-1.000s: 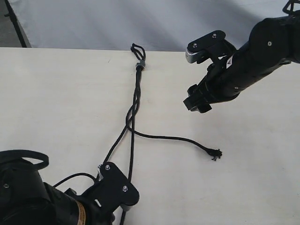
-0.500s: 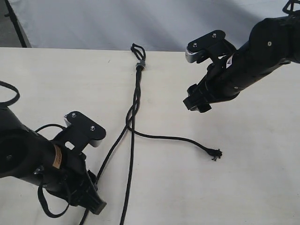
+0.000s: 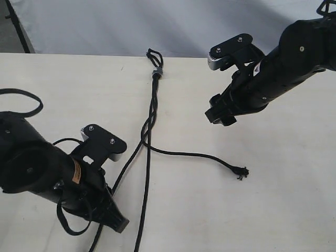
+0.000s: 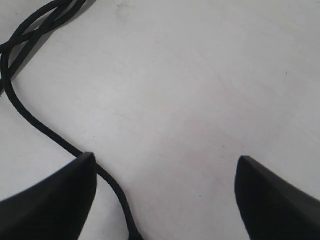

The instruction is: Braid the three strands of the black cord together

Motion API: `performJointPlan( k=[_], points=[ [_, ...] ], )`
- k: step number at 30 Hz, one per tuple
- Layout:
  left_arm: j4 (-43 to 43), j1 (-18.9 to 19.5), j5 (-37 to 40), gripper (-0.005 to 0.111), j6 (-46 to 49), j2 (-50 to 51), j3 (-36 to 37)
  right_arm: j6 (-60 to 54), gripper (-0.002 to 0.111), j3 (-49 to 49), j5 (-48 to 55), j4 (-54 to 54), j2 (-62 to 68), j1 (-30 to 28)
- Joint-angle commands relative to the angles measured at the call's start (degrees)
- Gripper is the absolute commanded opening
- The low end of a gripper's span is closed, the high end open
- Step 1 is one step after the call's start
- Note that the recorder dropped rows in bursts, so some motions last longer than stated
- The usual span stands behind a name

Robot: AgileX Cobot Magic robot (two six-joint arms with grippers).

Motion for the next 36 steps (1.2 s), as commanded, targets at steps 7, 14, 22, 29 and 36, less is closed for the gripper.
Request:
performJointPlan(
  k=[7, 14, 22, 29, 36],
  points=[
    [-6.2, -3.0, 6.3, 0.020, 3.5, -2.5, -5.0, 0.3, 0.072, -0.1, -0.5, 0.4, -0.4, 0.0],
    [-6.2, -11.1, 3.5, 0.025, 3.8, 0.1, -5.1, 0.3, 0.072, -0.1, 0.0, 0.0, -0.4, 0.0],
    [-7.1, -13.8, 2.9, 0.063, 3.8, 2.3, -5.1, 0.3, 0.072, -0.1, 0.0, 0.0, -0.4, 0.0],
    [-7.7, -13.8, 0.4, 0.065, 3.2, 7.2, -5.1, 0.3, 0.072, -0.1, 0.0, 0.0, -0.4, 0.0],
    [-7.7, -13.8, -0.1, 0.056, 3.2, 9.8, -5.1, 0.1, 0.072, -0.1, 0.0, 0.0, -0.4, 0.0]
  ],
)
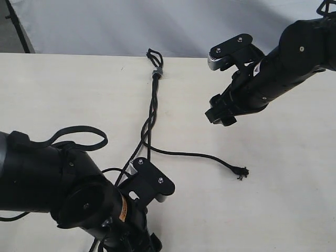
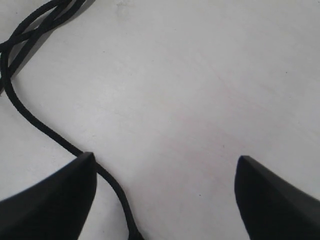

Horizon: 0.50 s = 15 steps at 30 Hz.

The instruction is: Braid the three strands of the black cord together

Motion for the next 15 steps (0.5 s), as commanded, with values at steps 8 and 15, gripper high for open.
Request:
performJointPlan(
  k=[8, 15],
  points=[
    [4.6, -0.2, 3.3, 0.000, 1.9, 0.6, -1.0, 0.1, 0.072, -0.1, 0.1, 0.0, -0.4, 0.0],
    [27.0, -0.1, 13.0, 0.000, -6.4, -7.9, -2.8, 0.0, 0.072, -0.1, 0.1, 0.0, -0.4, 0.0]
  ],
)
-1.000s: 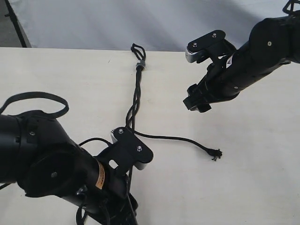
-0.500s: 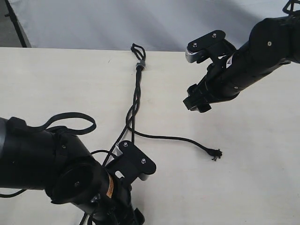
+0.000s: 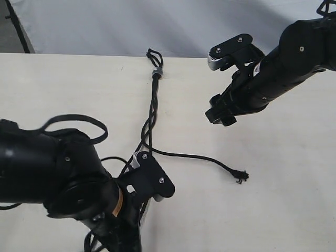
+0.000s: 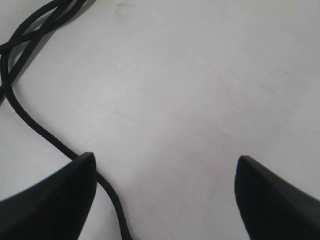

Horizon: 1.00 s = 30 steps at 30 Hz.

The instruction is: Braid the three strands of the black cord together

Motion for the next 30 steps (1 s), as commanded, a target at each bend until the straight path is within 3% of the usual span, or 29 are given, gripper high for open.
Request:
performJointPlan(
  k=[1, 6, 13, 17, 30],
  points=[
    [17.9, -0.1, 6.3, 0.000, -7.1, -5.6, -0.6, 0.0, 0.072, -0.1, 0.1, 0.0, -0.4, 0.0],
    [29.7, 0.8, 6.4, 0.000, -14.2, -6.2, 1.8, 0.0, 0.072, -0.1, 0.1, 0.0, -0.4, 0.0],
    [31.1, 11.8, -2.1, 0.000, -19.8, -5.4, 8.5, 0.0, 0.072, -0.1, 0.5, 0.0, -0.4, 0.0],
    [30.8, 15.6, -5.8, 0.000, -21.1, -5.4, 11.0, 0.0, 0.072, -0.1, 0.5, 0.0, -0.4, 0.0],
    [30.8, 17.2, -17.6, 0.000, -24.1, -5.4, 16.5, 0.0, 0.072, -0.1, 0.9, 1.8, -0.4, 0.0]
  ],
)
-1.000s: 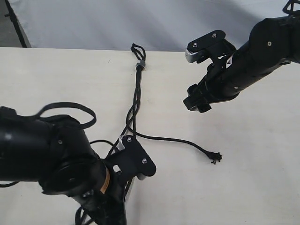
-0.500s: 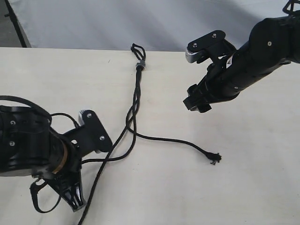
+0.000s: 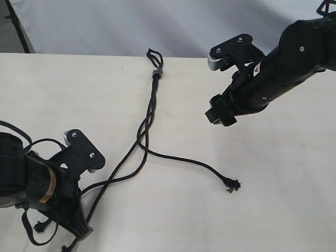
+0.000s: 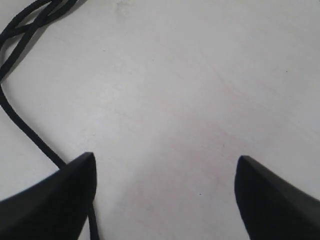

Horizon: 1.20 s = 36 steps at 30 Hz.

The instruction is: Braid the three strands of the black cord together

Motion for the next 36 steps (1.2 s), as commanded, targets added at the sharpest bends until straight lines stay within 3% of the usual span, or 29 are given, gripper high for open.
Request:
performJointPlan(
  k=[1, 17, 22, 29, 32, 36],
  points=[
    [0.2, 0.2, -3.4, 0.000, -0.7, 0.0, 1.2, -0.1, 0.072, -0.1, 1.0, 2.3, -0.4, 0.0],
    [0.3, 0.2, -4.3, 0.000, -2.4, 0.0, 1.3, -0.3, 0.072, -0.1, 1.5, 3.0, -0.4, 0.0],
    [-3.9, 0.0, -9.1, 0.000, -3.3, 0.0, 1.3, -0.7, 0.072, -0.1, 1.7, 3.7, -0.4, 0.0],
    [-5.4, -5.1, -9.6, 0.000, -3.4, 0.0, 1.3, -1.3, 0.072, -0.1, 1.7, 3.7, -0.4, 0.0],
    [-5.0, -5.3, -7.8, 0.000, -3.4, 0.0, 1.3, -1.3, 0.072, -0.1, 1.7, 3.7, -0.4, 0.0],
    [-3.7, -3.7, 0.9, 0.000, -3.3, 0.0, 0.0, -1.3, 0.072, -0.1, 1.7, 3.7, -0.4, 0.0]
  ],
)
